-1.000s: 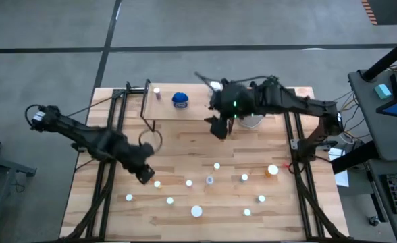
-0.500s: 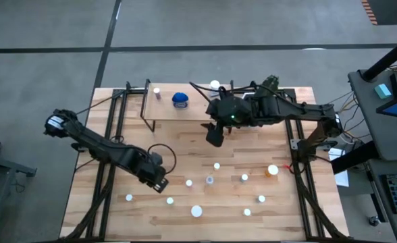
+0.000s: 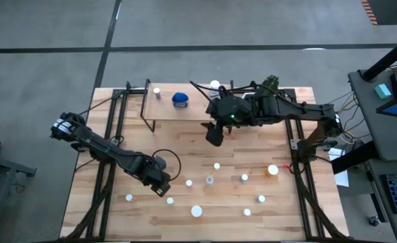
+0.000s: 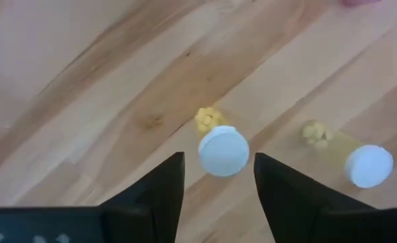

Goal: Pick and place medicine bottles onto shelf by color
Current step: Put the yellow pill bottle on the shelf

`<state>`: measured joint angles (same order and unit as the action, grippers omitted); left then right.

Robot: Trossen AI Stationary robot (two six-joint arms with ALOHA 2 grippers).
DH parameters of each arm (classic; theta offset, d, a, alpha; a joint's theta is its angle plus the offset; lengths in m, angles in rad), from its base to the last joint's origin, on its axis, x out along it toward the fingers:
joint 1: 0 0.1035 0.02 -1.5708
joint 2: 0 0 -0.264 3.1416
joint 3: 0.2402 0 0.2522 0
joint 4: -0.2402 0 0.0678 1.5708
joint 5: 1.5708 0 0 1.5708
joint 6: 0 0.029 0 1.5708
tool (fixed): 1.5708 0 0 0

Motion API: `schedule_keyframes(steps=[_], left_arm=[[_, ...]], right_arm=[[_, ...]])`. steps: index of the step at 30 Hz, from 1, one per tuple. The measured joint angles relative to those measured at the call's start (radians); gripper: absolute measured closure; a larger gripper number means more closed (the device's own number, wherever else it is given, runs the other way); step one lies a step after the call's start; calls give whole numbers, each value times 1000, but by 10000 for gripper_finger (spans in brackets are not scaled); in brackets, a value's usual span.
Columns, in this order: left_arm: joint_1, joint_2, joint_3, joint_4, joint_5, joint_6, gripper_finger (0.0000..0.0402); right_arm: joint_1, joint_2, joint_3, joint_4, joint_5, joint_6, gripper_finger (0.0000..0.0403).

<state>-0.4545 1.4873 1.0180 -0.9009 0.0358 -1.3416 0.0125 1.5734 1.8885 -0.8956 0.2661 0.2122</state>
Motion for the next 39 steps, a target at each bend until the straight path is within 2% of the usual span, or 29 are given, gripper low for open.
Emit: schedule_keyframes(steps=[16, 25, 30, 35, 39], left_arm=[[2, 68, 8, 12, 3, 17, 241], [2, 70, 8, 34, 4, 16, 300], [2, 70, 10, 29, 5, 17, 307], [22, 22, 55, -32, 50, 106, 302], [84, -56, 130, -170, 72, 253, 302]], right_arm=[[0, 0, 0, -4, 0, -4, 179], [0, 0, 0, -5, -1, -7, 179], [0, 0, 0, -5, -1, -7, 179], [0, 0, 0, -5, -1, -15, 179], [0, 0, 0, -5, 6, -31, 179]])
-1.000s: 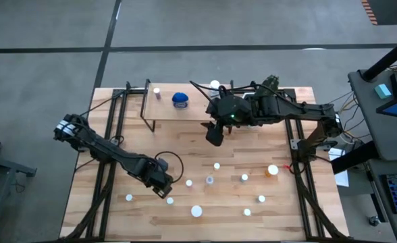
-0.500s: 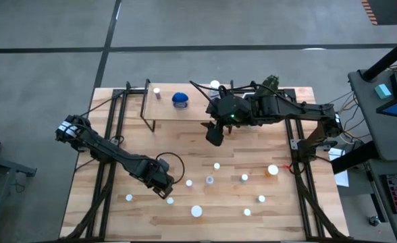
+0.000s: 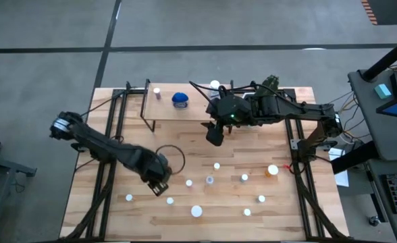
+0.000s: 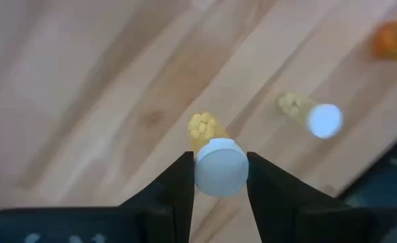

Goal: Pick and place medicine bottles onto shelf by color
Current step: Put the yellow pill bottle on the shelf

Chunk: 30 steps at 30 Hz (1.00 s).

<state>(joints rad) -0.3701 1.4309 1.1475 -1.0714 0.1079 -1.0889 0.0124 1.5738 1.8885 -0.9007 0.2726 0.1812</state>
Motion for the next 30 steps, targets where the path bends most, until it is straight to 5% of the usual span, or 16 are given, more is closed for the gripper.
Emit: schedule_keyframes(steps=[8, 18, 25, 30], left_arm=[[307, -92, 233, -294, 9, 313, 302], [742, 75, 643, -501, -74, 715, 302], [945, 119, 694, -500, -62, 884, 302], [992, 133, 671, -499, -65, 930, 301]], right_arm=[[0, 0, 0, 1, 16, -22, 179], [0, 0, 0, 6, 16, -8, 179], [1, 0, 0, 10, 17, 3, 179], [1, 0, 0, 14, 17, 1, 179]])
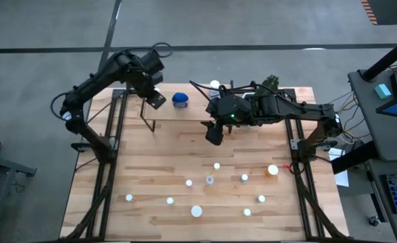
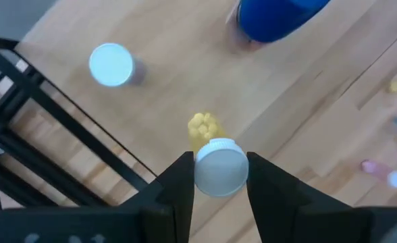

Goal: Pick and place medicine bottles onto shelf by color
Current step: Put the yellow pill bottle on the shelf

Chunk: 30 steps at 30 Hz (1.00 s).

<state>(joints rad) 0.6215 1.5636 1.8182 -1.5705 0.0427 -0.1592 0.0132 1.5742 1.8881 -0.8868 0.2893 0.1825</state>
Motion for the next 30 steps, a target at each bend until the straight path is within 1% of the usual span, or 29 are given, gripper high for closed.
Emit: schedule_keyframes(steps=[4, 10, 22, 27, 30], left_arm=[[3, 1, -52, -1, -8, 34, 301], [21, -8, -151, -1, -23, 40, 301], [21, -9, -164, -1, -22, 37, 301], [21, -10, -188, -1, -22, 37, 301], [21, -10, -196, -1, -21, 37, 295]], right_arm=[[0, 0, 0, 2, 0, -1, 179], [0, 0, -1, 2, 0, -3, 179], [0, 0, -12, 2, 0, -11, 179], [0, 0, -23, 2, 0, -11, 179], [0, 0, -32, 3, 0, -11, 179]])
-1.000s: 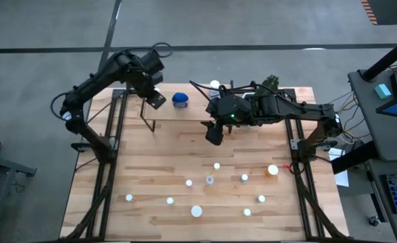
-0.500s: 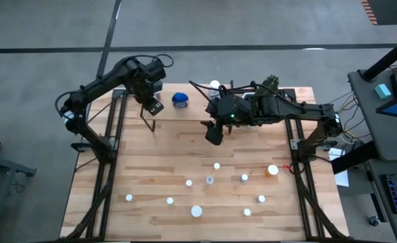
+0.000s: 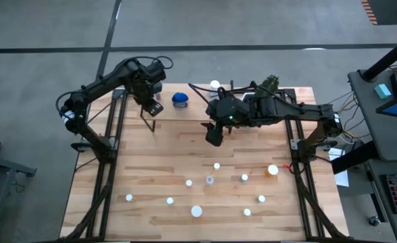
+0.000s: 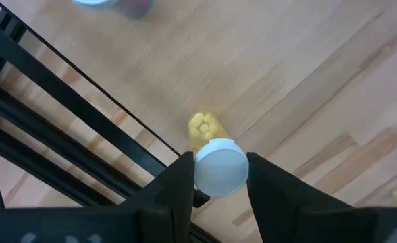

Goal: Pick and place medicine bottles onto shelf by color
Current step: Put the yellow pill bottle on the shelf, then put the pink pill bottle on the shelf

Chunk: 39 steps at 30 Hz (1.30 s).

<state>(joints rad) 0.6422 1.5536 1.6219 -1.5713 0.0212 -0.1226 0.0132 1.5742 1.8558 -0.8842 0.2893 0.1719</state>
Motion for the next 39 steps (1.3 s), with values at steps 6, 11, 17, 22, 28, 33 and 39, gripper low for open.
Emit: schedule_keyframes(steps=[6, 11, 17, 22, 28, 33, 39], left_arm=[[0, 0, 1, 0, 0, 0, 250], [0, 1, 4, -1, -1, 6, 225], [0, -27, 49, 0, -2, 6, 222], [-1, -67, 96, 0, 0, -9, 221], [-73, -155, 152, 75, 41, -156, 221], [-225, -248, 155, 312, 39, -297, 221], [-533, -326, 131, 608, -27, -382, 221]], right_arm=[[0, 0, -12, 0, 0, 0, 179], [0, 0, -13, 0, 0, 0, 179], [2, 0, -13, 0, -26, 17, 179], [2, 0, -13, 1, -68, 22, 179], [-1, 0, -24, 28, -72, -37, 179], [-8, 0, -51, 213, -69, -218, 179], [-25, 0, -69, 366, -69, -313, 179]])
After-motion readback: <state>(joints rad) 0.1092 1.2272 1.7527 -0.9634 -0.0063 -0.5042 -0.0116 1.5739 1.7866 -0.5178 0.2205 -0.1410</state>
